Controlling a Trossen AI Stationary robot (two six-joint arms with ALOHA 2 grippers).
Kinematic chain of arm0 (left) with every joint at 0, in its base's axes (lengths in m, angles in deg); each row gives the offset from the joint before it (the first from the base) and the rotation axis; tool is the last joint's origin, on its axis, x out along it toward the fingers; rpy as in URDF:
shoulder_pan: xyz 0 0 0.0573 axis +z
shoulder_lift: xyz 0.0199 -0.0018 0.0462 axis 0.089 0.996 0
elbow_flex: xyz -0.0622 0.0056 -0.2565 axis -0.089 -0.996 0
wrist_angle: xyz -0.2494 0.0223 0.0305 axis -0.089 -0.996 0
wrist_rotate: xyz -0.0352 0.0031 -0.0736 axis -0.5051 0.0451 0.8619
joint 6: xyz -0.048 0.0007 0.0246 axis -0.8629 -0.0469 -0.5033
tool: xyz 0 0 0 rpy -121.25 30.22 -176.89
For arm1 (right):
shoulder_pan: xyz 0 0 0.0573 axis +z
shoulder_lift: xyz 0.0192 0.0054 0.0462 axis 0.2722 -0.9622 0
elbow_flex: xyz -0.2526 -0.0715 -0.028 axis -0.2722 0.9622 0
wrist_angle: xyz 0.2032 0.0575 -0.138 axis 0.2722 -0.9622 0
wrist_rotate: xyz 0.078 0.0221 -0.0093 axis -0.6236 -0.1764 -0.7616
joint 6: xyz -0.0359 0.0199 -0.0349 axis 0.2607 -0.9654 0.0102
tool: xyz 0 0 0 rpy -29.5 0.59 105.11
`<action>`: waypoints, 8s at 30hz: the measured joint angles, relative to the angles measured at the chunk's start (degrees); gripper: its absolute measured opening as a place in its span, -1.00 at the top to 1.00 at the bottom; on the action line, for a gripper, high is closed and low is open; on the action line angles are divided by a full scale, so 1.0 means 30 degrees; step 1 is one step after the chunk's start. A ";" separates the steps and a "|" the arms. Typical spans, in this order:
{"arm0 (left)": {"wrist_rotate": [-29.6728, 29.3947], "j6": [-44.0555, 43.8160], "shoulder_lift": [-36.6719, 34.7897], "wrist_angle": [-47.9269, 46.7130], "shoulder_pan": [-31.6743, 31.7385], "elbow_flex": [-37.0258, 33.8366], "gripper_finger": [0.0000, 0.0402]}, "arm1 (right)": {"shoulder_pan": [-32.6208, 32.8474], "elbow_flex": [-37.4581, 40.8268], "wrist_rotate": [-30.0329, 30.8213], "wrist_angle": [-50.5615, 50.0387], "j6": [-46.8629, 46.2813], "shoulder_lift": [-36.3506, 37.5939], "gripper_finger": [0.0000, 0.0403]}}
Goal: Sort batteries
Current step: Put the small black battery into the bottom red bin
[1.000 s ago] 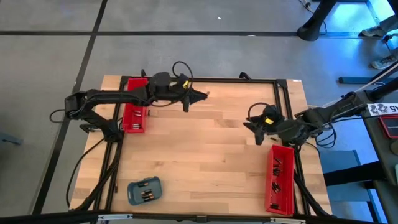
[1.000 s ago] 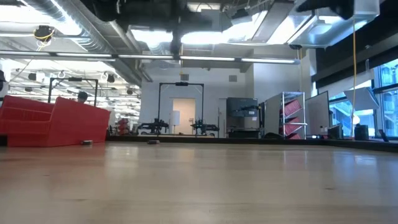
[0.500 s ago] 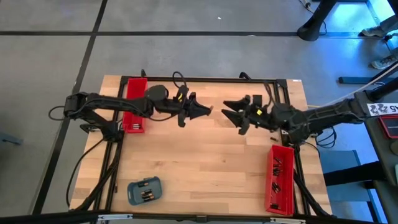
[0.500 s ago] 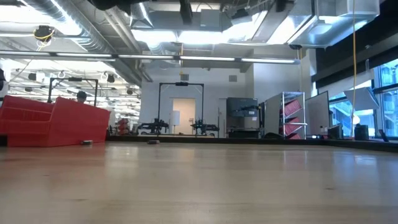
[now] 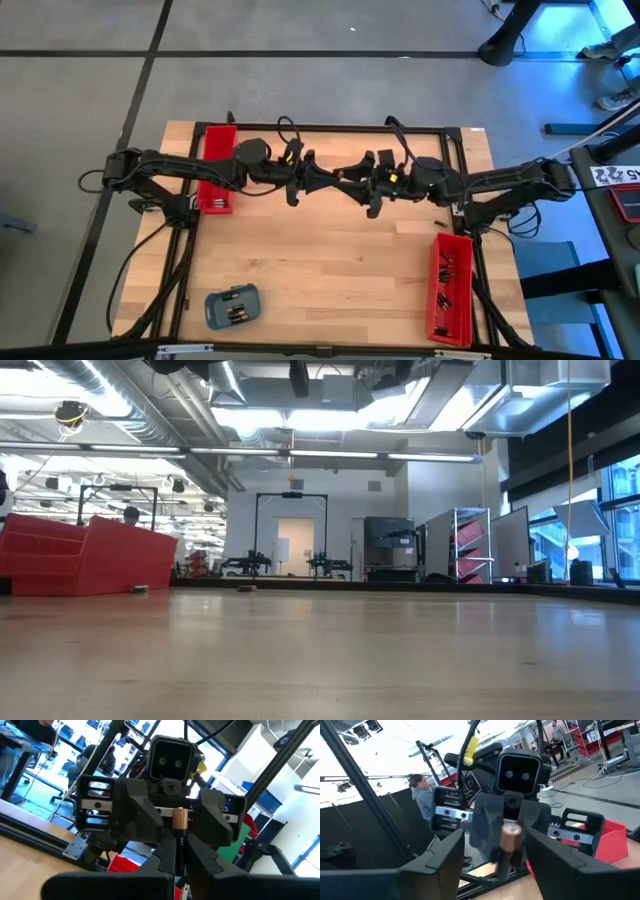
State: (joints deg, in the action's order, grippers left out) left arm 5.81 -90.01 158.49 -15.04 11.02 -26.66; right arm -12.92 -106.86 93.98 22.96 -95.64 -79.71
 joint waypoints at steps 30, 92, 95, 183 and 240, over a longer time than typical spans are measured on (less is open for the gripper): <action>-0.0788 0.0797 0.0014 -0.0743 0.0064 0.0007 0.64 | 0.0020 -0.0222 0.1133 -0.3179 -0.0290 0.1205 0.87; -0.1042 0.0292 -0.0007 -0.1669 0.1902 0.0015 0.43 | 2.3408 0.3706 0.3010 -2.5873 -2.3342 -0.1213 0.84; -0.1042 0.0241 0.0000 -0.1741 0.1902 0.0015 0.43 | 2.3408 0.3716 0.2920 -2.5900 -2.2135 -0.1444 0.84; -1.0027 0.5766 0.5532 0.2632 0.7402 -1.1023 -0.13 | 0.8481 -0.7774 1.7636 -2.9154 -1.2747 0.0662 -0.36; -1.7200 0.1877 1.0402 0.0143 0.5642 -0.5240 0.10 | 0.7992 -0.7766 1.5984 -2.9339 -1.1309 0.0648 -0.37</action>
State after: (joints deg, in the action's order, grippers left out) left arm -45.79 -84.38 189.70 -14.61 27.95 -42.37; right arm 11.05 -130.16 141.94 -65.06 -129.57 -77.77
